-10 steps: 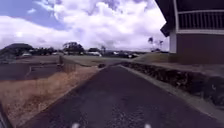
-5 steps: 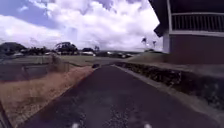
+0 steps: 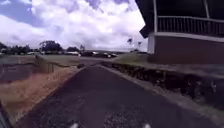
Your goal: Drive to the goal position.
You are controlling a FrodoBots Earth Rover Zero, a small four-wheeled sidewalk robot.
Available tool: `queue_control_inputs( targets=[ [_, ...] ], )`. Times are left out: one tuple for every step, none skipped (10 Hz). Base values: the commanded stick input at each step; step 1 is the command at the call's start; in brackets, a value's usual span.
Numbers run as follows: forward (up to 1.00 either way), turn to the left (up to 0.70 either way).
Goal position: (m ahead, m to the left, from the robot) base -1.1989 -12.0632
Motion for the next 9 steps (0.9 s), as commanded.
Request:
queue_control_inputs(
  targets=[
    [0.0,-0.7],
    [0.0,-0.7],
    [0.0,-0.7],
    [0.0,-0.7],
    [0.0,-0.7],
    [0.0,-0.7],
    [0.0,-0.7],
    [0.0,-0.7],
    [0.0,-0.7]
  ],
)
